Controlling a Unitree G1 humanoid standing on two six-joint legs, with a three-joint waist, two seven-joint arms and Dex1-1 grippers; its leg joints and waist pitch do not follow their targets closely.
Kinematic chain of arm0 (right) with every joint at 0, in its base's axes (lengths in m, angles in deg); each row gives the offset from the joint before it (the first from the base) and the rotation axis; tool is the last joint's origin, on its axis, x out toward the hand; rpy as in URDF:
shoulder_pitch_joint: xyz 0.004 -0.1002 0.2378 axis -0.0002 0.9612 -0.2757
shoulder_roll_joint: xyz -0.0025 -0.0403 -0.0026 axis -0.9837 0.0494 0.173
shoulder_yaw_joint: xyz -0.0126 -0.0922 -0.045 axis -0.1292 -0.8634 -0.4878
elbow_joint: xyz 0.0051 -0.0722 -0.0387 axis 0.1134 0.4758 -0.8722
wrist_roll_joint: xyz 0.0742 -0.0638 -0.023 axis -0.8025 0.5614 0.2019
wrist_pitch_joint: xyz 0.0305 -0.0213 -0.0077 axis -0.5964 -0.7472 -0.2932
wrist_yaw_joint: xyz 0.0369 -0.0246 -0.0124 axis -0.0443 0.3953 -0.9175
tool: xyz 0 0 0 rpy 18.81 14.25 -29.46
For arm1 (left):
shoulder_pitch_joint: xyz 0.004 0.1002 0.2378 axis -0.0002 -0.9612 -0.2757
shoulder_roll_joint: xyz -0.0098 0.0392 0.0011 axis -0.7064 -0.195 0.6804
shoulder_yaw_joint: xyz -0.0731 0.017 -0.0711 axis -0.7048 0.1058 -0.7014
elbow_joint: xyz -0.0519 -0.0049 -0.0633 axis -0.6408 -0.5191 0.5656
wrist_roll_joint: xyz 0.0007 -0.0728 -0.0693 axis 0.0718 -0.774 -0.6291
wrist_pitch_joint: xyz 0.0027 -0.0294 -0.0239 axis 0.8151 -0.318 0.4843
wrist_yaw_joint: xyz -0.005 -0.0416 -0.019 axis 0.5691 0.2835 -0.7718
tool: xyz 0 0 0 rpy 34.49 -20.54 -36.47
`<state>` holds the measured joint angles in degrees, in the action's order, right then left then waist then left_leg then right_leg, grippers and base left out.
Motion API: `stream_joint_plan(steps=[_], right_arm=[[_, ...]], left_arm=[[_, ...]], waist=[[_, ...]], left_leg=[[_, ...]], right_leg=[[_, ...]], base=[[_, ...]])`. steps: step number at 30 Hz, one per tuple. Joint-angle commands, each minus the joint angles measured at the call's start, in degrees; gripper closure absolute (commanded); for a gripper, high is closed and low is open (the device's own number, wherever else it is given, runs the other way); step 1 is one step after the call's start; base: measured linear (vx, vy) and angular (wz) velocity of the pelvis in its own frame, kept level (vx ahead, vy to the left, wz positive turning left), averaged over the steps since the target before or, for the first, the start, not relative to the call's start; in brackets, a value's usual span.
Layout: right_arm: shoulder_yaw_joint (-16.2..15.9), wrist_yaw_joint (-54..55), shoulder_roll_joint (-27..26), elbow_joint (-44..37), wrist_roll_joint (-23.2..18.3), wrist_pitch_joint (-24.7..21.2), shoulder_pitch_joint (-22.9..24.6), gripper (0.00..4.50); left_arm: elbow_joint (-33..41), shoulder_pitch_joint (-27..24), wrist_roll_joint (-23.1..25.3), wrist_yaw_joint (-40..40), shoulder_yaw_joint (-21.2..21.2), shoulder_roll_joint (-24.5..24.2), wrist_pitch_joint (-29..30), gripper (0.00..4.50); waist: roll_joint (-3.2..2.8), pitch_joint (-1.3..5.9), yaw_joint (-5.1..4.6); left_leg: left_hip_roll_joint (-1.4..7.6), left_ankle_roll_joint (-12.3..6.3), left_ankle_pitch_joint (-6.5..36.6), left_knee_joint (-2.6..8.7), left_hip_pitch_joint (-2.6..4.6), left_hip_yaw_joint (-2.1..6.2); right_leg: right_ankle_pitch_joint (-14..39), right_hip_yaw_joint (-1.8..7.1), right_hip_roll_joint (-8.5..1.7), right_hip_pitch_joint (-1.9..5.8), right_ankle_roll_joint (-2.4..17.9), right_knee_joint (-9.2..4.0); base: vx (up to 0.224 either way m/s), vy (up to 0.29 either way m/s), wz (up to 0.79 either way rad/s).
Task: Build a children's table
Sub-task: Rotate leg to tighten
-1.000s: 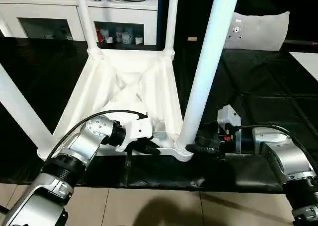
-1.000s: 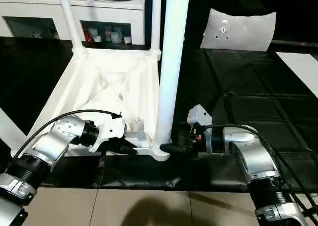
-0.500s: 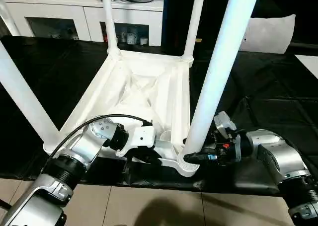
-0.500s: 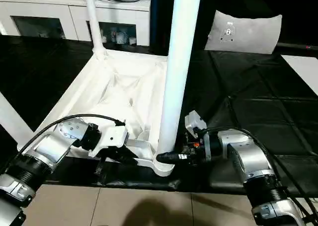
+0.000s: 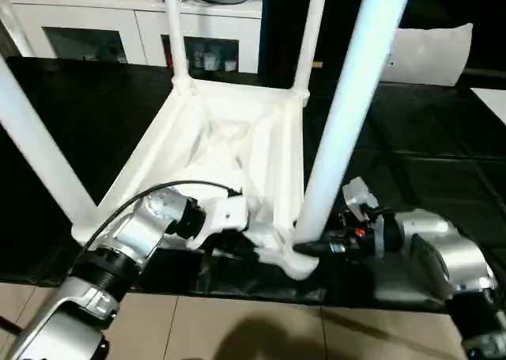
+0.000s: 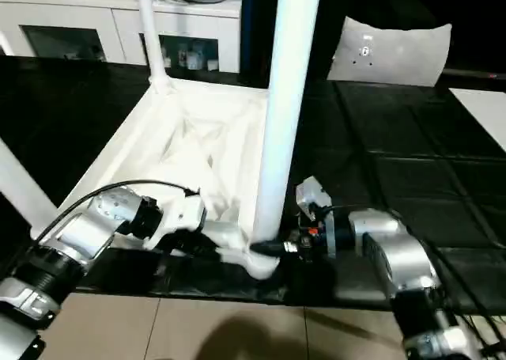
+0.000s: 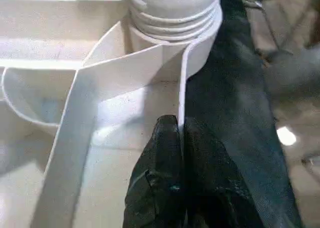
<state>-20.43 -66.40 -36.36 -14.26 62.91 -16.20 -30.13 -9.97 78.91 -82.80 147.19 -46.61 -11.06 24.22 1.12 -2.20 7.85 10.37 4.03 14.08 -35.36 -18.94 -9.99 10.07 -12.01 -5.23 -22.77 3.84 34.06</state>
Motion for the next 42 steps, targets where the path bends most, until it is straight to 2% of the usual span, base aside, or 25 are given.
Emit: stream_joint_plan(steps=[1,3,4,5,6,7,8,10,11,13,14,15,16,18,20,22,27,28,30,31,33,35,38,39,42], right_arm=[[-1.6,11.29,-6.31,-1.96,2.12,-1.55,-0.19,2.41],[-1.44,13.59,-7.24,-1.81,2.91,-1.57,-0.27,2.42],[-1.28,17.38,-8.7,-1.1,4.58,-1.3,-0.74,2.46],[-1.26,18.31,-9.04,-0.92,5.02,-1.21,-0.87,2.46],[-0.54,22.91,-11.19,-0.57,6.21,-2.29,-1.39,2.46],[0.02,27.23,-13.03,-0.32,7.49,-3.48,-1.89,2.5],[1.06,32.67,-15.32,0.07,8.6,-5.13,-2.56,2.51],[2.57,38.89,-18.03,0.62,9.5,-7.1,-3.47,2.52],[3.62,42.45,-20.09,0.57,9.1,-8.44,-4.04,2.52],[3.46,42.68,-20.5,-0.02,8.94,-8.47,-4.01,2.52],[2.86,42.94,-20.54,-0.63,9.61,-7.68,-3.83,2.52],[2.39,43.08,-20.5,-1.06,10.21,-7.07,-3.69,2.18],[2.15,42.79,-20.22,-1.28,10.48,-6.48,-3.45,1.84],[2.26,42.41,-19.76,-1.43,10.65,-5.87,-3.11,1.79],[2.77,41.56,-18.98,-1.82,10.66,-5.25,-2.56,1.71],[3.14,40.81,-17.48,-2.39,11.34,-4.06,-2.02,1.37],[2.83,35.21,-11.47,-1.86,11.71,0.11,-1.25,1.08],[2.98,32.85,-9.87,-1.47,11.41,1.18,-1.21,0.85],[3.18,31.58,-9.14,-1.27,11.07,1.61,-1.25,0.79],[3.74,26.4,-6.03,-0.21,10.07,3.24,-1.69,0.69],[3.74,26.4,-6.03,-0.21,10.07,3.24,-1.69,0.48],[3.21,21.25,-2.83,1.3,9.91,5.51,-2.54,0.33],[1.65,13.06,0.78,2.64,8.61,9.66,-3.28,0.33],[0.86,9.55,1.95,3.0,8.25,11.77,-3.42,0.33],[0.72,7.18,2.29,3.32,7.41,12.5,-3.55,0.33]], left_arm=[[0.07,2.5,-0.24,-9.95,-2.02,5.48,4.62,4.5],[-0.09,2.68,-0.12,-11.12,-2.27,6.15,5.22,4.5],[-0.58,3.1,0.18,-13.34,-2.7,7.35,5.98,4.5],[-0.7,3.2,0.25,-13.88,-2.8,7.66,6.17,4.5],[-1.33,3.8,0.48,-16.74,-3.47,9.36,7.46,4.5],[-2.1,4.47,0.75,-20.04,-4.31,11.07,8.64,4.5],[-2.73,5.14,1.11,-23.53,-5.15,12.84,9.78,4.5],[-3.71,6.09,1.44,-28.26,-6.42,15.03,10.84,4.5],[-4.29,6.84,1.79,-31.7,-7.25,16.72,11.72,4.5],[-4.31,7.06,2.02,-32.66,-7.41,17.26,12.03,4.5],[-4.15,7.15,2.41,-32.92,-7.34,17.58,12.31,4.5],[-3.97,7.17,2.68,-32.95,-7.27,17.71,12.5,4.5],[-3.87,7.14,3.05,-32.63,-6.97,17.5,12.26,4.5],[-3.93,7.05,3.54,-31.86,-6.35,16.83,11.55,4.5],[-4.05,6.8,4.22,-30.49,-5.43,15.59,10.28,4.5],[-4.05,6.25,4.44,-29.14,-5.04,14.39,9.47,4.5],[-3.7,5.01,4.64,-25.36,-4.19,11.24,7.04,4.5],[-3.56,4.74,4.51,-24.01,-3.98,10.41,6.7,4.5],[-3.42,4.62,4.49,-23.27,-3.79,9.92,6.56,4.5],[-2.88,4.15,4.12,-20.54,-3.23,8.06,5.96,4.5],[-2.88,4.15,4.12,-20.54,-3.23,8.06,5.96,4.5],[-2.47,3.69,3.62,-17.04,-2.54,6.01,4.21,4.5],[-2.42,2.97,3.07,-12.34,-1.66,3.64,0.69,4.5],[-2.1,2.33,2.06,-9.07,-1.28,2.78,-1.82,4.5],[-1.68,1.92,1.59,-7.27,-0.93,2.16,-2.12,4.5]], waist=[[0.11,3.37,-0.8],[0.24,3.3,-1.75],[0.08,3.29,-2.45],[-0.07,3.35,-3.04],[-0.17,3.37,-3.28],[-0.74,3.38,-3.81],[-0.48,3.37,-4.28],[-0.49,3.52,-4.91],[-0.51,3.67,-4.98],[-0.28,3.91,-4.73],[-0.41,3.95,-4.63],[-0.46,4.13,-4.62],[-0.25,4.34,-4.43],[-0.06,4.3,-4.27],[-0.17,4.39,-3.83],[-0.22,4.12,-3.73],[-0.33,3.88,-3.65],[-0.55,3.82,-3.63],[-0.37,3.85,-3.78],[-0.36,3.93,-3.72],[-0.35,3.87,-3.67],[-0.25,3.97,-3.65],[-0.27,3.9,-3.5],[0.01,3.96,-3.37],[-0.05,3.98,-2.96]], left_leg=[[3.33,-1.19,2.91,4.02,-0.64,1.34],[2.71,-0.49,4.97,3.78,-0.41,1.35],[2.64,-0.76,5.63,3.72,-0.68,1.38],[2.82,-1.1,6.3,3.75,-0.46,1.55],[2.98,-1.39,6.62,3.82,-0.5,1.7],[3.61,-1.51,6.83,4.01,-0.41,1.89],[3.88,-1.22,7.29,4.1,-0.25,2.08],[3.69,-0.59,6.55,4.05,-0.4,2.14],[3.55,-1.04,5.23,4.03,-0.53,2.05],[3.78,-2.24,2.5,4.02,-0.58,2.06],[4.02,-3.11,0.51,3.99,-0.78,2.14],[4.19,-3.5,-0.96,3.92,-0.93,2.24],[4.34,-5.21,-4.98,3.66,-1.06,2.23],[3.97,-6.16,-6.27,3.44,-1.26,2.02],[3.66,-7.22,-6.03,3.46,-1.24,1.76],[3.74,-7.45,-5.07,3.57,-1.15,1.68],[3.74,-6.22,-1.37,3.78,-1.0,1.65],[3.72,-5.92,-0.85,3.83,-1.04,1.65],[3.8,-5.7,-0.34,3.87,-1.0,1.7],[3.77,-5.84,-0.11,3.82,-1.02,1.71],[3.77,-6.25,-0.15,3.81,-1.12,1.65],[3.83,-6.4,-0.73,3.7,-1.17,1.7],[3.77,-7.26,-0.42,3.66,-1.21,1.61],[3.77,-7.49,-0.45,3.64,-1.14,1.63],[4.09,-7.66,-1.19,3.66,-1.0,1.6]], right_leg=[[23.35,4.77,-5.39,4.1,-4.06,-6.35],[26.93,3.83,-5.09,3.94,-6.26,-7.36],[27.53,3.62,-5.0,4.03,-6.98,-7.62],[27.46,3.37,-4.92,3.99,-7.22,-7.97],[27.16,3.27,-5.02,4.17,-7.12,-8.02],[25.53,3.3,-5.11,4.15,-6.01,-8.08],[24.66,3.35,-5.25,4.15,-5.23,-8.06],[23.72,3.5,-5.43,4.3,-4.11,-7.73],[22.23,3.87,-5.56,4.41,-3.45,-7.42],[18.56,4.47,-5.78,4.42,-1.98,-6.59],[15.68,4.82,-5.92,4.44,-0.7,-5.95],[13.37,5.0,-5.97,4.58,0.03,-5.37],[6.22,5.45,-6.05,4.55,2.37,-4.01],[3.8,5.67,-6.0,4.57,3.2,-3.58],[3.9,5.72,-6.02,4.74,3.65,-3.54],[6.01,5.6,-5.83,4.54,3.21,-3.99],[11.37,5.43,-5.68,4.59,1.29,-4.82],[12.02,5.41,-5.64,4.58,1.02,-4.9],[12.27,5.41,-5.54,4.55,0.84,-4.9],[12.32,5.36,-5.63,4.62,1.01,-4.87],[11.87,5.48,-5.53,4.61,1.27,-4.78],[10.99,5.45,-5.54,4.61,1.87,-4.57],[11.13,5.48,-5.45,4.59,2.02,-4.49],[11.24,5.4,-5.46,4.5,2.06,-4.58],[10.51,5.52,-5.53,4.36,2.94,-4.23]], base=[[0.0,0.0,0.0],[0.0,0.0,0.0],[0.0,0.0,0.0],[0.0,0.0,0.0],[0.0,0.0,0.0],[0.0,0.0,0.0],[0.0,0.0,0.0],[0.0,0.0,0.0],[0.0,0.0,0.0],[0.0,0.0,0.0],[0.0,0.0,0.0],[0.059,0.0,0.03],[0.06,-0.003,0.0],[0.03,-0.001,0.0],[0.0,0.0,0.0],[0.0,0.0,0.0],[0.0,0.0,0.0],[0.0,0.0,0.0],[0.0,0.0,0.0],[0.0,0.0,0.0],[0.0,0.0,0.0],[0.0,0.0,0.0],[0.0,0.0,0.0],[0.0,0.0,0.0],[0.0,0.0,0.0]])
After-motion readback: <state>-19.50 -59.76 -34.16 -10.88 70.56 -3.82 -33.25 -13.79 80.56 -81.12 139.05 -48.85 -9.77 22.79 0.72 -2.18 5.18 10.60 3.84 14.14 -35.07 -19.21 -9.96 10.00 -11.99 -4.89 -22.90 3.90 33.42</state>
